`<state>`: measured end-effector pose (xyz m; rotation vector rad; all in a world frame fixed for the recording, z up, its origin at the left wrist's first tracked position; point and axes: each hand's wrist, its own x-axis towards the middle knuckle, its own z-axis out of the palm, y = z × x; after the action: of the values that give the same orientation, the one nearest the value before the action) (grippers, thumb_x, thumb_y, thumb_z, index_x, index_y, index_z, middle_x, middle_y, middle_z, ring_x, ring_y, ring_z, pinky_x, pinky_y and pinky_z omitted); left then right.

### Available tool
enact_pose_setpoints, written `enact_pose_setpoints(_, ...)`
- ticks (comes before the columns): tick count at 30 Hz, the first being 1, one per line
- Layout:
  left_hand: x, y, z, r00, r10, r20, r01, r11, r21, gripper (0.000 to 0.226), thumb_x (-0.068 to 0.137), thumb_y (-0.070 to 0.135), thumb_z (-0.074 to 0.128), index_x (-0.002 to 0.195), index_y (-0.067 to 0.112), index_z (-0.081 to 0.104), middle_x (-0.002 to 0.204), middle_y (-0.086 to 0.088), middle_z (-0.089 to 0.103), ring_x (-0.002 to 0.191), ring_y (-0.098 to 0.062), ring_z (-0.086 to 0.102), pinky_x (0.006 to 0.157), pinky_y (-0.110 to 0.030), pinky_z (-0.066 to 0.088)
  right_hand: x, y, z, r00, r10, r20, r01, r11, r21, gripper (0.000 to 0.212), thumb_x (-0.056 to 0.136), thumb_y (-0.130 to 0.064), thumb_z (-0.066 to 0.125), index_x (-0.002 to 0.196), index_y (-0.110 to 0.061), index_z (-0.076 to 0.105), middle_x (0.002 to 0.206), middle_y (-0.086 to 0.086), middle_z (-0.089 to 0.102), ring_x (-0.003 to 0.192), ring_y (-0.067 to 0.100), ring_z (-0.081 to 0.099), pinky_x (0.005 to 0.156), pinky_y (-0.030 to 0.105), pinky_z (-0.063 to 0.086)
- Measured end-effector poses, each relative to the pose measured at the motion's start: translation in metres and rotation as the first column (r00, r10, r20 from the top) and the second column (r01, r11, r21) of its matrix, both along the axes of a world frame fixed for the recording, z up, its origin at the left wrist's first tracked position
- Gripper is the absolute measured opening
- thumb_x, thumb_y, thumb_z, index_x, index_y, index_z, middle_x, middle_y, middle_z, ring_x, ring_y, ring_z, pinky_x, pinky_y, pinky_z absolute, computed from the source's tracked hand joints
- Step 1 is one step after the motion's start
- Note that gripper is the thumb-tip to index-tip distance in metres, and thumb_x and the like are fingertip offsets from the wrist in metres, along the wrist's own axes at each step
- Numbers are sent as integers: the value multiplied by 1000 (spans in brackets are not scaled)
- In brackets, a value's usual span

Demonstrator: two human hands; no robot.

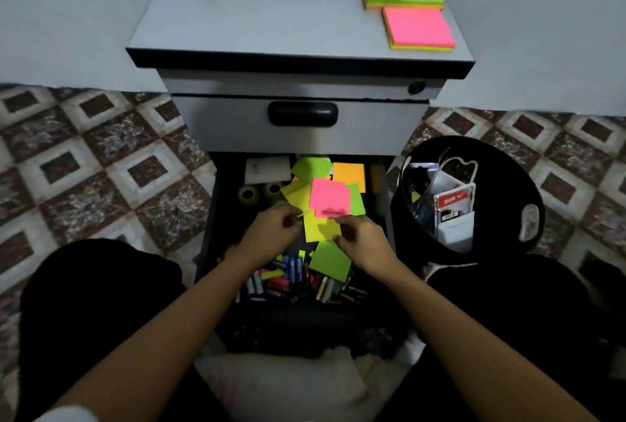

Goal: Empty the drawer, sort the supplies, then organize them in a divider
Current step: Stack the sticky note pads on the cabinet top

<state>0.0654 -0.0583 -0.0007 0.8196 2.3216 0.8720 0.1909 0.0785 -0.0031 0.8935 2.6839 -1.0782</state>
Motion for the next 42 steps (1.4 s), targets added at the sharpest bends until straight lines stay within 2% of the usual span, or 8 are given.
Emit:
enact_pose_setpoints(9,8,13,-51,973,89,211,-60,989,-137,32,94,18,52,125,9,58,124,-10,60,112,-23,55,78,-22,39,-8,-4,-61,936,62,347,-95,992,78,60,86,-35,64,134,-6,42,132,17,43,123,35,42,99,39,40)
enact_pose_setpoints(16,5,26,-67,871,281,403,-232,958,-168,40,95,11,48,134,4,47,129,-16,55,105,-26,55,69,-25,41,-8,-5,-73,924,75,374,-161,966,203,66,83,-47,63,135,-12,39,129,12,42,122,33,39,95,42,43)
enact_pose_setpoints(20,4,39,-70,713,438,547,-397,896,-200,21,93,10,52,112,6,59,108,-16,59,102,-29,55,81,-32,42,-10,-2,-75,924,62,377,-121,983,136,71,81,-46,67,135,-10,39,130,13,39,122,34,37,97,43,40)
enact_pose_setpoints(23,2,45,-73,618,502,605,-465,854,-235,24,92,12,54,70,15,47,75,-5,48,71,-20,47,63,-28,35,-12,0,-77,939,21,344,-44,997,59,71,78,-38,72,132,-6,40,129,15,39,119,35,41,96,41,40)
enact_pose_setpoints(30,-1,53,-73,574,502,647,-477,847,-234,4,94,10,54,96,7,54,77,-7,50,63,-12,46,56,-26,36,-24,13,-68,922,-180,342,265,938,-222,26,84,-14,68,103,5,67,103,18,66,89,23,59,69,25,40)
enact_pose_setpoints(35,-11,42,-76,564,509,650,-490,840,-233,26,93,0,47,68,9,44,80,-8,46,72,-17,49,66,-31,48,-22,24,-42,921,-67,384,200,927,-318,15,86,-3,62,99,2,67,89,11,58,83,20,54,69,28,40)
enact_pose_setpoints(38,-14,31,-75,554,508,659,-466,846,-261,13,94,-2,44,86,2,53,96,-13,50,92,-29,56,80,-34,49,-20,31,-28,932,-28,360,150,936,-317,14,87,-2,58,100,-2,65,88,9,57,83,21,55,65,30,45)
enact_pose_setpoints(42,-7,19,-71,490,455,744,-469,856,-214,33,95,-4,42,128,-1,45,104,-12,56,89,-28,59,86,-35,47,-20,35,-32,913,-342,224,409,787,-462,10,89,0,57,84,-9,56,87,12,55,78,24,55,62,33,49)
